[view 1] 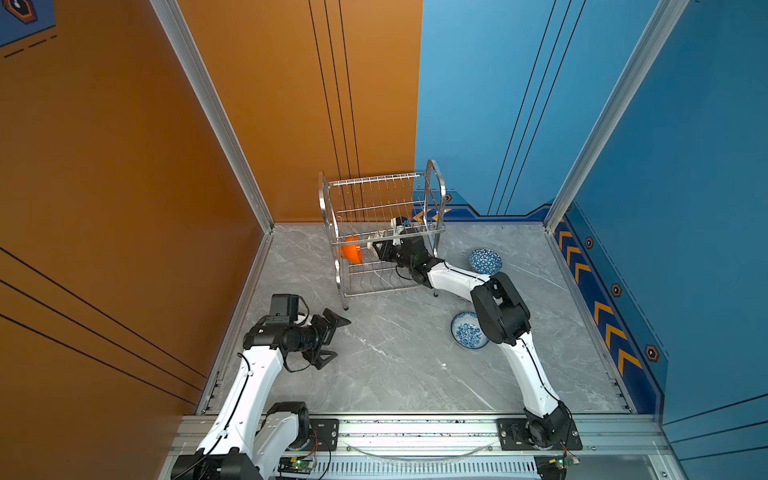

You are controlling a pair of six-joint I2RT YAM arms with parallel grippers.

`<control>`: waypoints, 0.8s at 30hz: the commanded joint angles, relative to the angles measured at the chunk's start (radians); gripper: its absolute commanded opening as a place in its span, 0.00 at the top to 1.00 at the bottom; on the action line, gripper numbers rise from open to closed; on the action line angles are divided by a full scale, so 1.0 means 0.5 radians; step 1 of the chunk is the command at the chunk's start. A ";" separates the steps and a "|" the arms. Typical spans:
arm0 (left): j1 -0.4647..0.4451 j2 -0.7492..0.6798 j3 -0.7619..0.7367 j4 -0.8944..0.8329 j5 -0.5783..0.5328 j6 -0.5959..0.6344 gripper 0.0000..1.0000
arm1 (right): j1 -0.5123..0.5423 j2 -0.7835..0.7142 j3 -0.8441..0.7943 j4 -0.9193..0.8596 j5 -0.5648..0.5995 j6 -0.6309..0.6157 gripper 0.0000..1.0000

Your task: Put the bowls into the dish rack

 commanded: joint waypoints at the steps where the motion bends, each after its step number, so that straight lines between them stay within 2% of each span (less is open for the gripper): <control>1: 0.010 0.001 0.017 -0.058 -0.011 0.041 0.02 | -0.033 -0.042 -0.034 -0.256 0.149 -0.056 0.75; 10: 0.008 0.006 0.024 -0.059 -0.017 0.045 0.02 | -0.036 -0.066 -0.036 -0.262 0.155 -0.069 0.73; 24: 0.007 -0.006 0.016 -0.058 -0.020 0.042 0.02 | -0.031 -0.094 -0.032 -0.226 0.116 -0.038 0.64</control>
